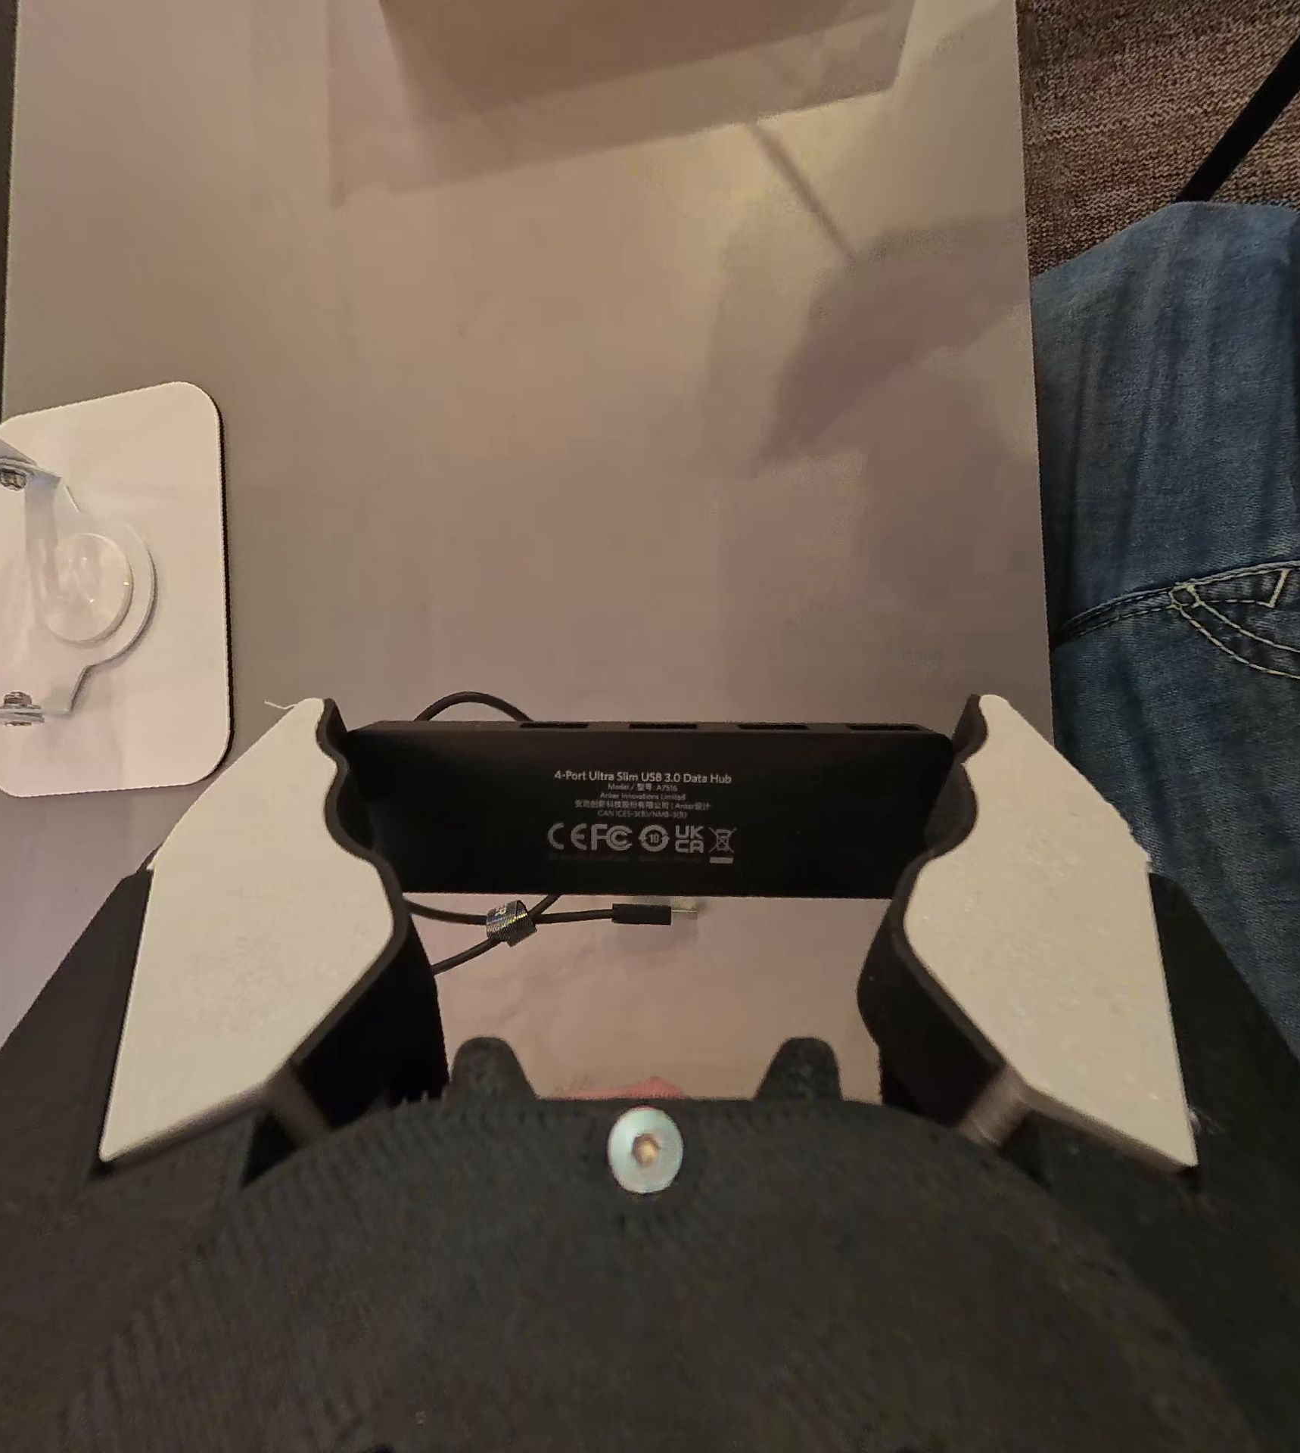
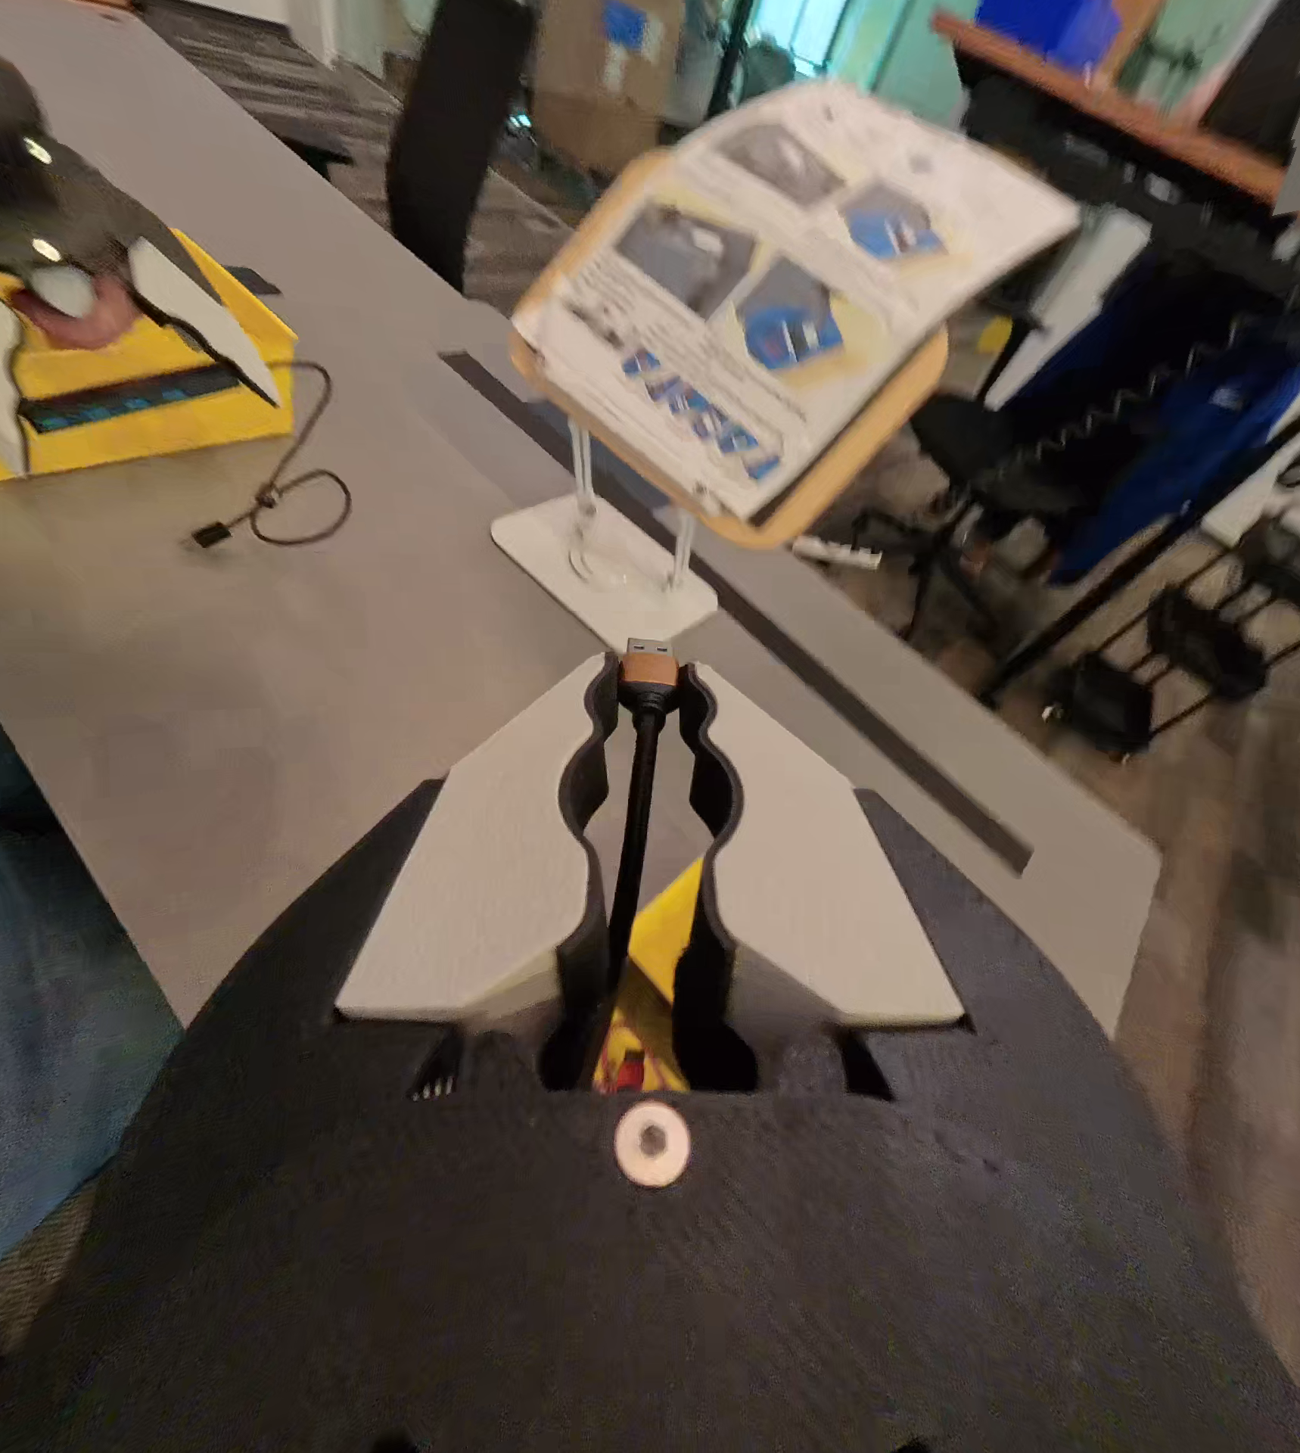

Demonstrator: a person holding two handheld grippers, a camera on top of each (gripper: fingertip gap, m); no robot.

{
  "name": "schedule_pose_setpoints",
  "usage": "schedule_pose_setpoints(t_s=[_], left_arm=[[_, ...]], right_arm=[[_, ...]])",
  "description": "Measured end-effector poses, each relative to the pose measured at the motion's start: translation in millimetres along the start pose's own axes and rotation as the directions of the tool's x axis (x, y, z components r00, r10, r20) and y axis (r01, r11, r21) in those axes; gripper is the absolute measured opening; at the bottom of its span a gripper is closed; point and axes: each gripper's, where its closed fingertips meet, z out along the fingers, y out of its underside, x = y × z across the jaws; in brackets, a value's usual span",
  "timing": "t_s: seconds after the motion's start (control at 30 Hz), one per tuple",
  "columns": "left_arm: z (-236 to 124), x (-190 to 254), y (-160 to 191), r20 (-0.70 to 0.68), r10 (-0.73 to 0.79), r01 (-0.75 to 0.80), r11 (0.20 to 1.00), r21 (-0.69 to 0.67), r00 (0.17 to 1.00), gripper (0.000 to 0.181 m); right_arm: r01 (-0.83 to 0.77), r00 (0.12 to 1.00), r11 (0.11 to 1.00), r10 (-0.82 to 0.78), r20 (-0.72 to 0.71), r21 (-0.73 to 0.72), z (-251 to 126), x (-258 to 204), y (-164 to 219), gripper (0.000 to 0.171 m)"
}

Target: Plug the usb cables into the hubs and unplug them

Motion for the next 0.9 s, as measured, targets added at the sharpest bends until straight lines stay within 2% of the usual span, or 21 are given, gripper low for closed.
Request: schedule_pose_setpoints(t_s=[0.23, 0.37, 0.6, 0.73, 0.8, 0.9], left_arm=[[5, 2, 1, -0.006, 0.0, 0.0, 1.0, -0.015, 1.0, 0.137], [7, 2, 3, -0.008, -0.008, 0.008, 1.0, -0.023, 1.0, 0.137], [16, 2, 5, -0.022, -0.01, 0.009, 0.999, -0.039, 1.0, 0.137], [16, 2, 7, -0.026, -0.014, 0.013, 0.999, -0.041, 1.0, 0.137], [15, 2, 7, -0.026, -0.018, 0.017, 0.999, -0.039, 1.0, 0.137], [14, 1, 7, -0.02, -0.019, 0.018, 0.999, -0.036, 1.0, 0.137]], right_arm=[[-0.154, 0.988, 0.988, 0.154, -0.02, 0.01, 14, 24, 119, 0.013], [-0.211, 0.975, 0.971, 0.217, 0.043, -0.109, 30, 8, 173, 0.013], [-0.192, 0.962, 0.928, 0.241, 0.124, -0.32, 50, -25, 227, 0.015], [-0.182, 0.946, 0.85, 0.289, 0.149, -0.495, 49, -35, 260, 0.032], [-0.137, 0.949, 0.828, 0.266, 0.166, -0.544, 45, -38, 266, 0.033], [-0.101, 0.948, 0.766, 0.267, 0.172, -0.635, 35, -37, 269, 0.047]])
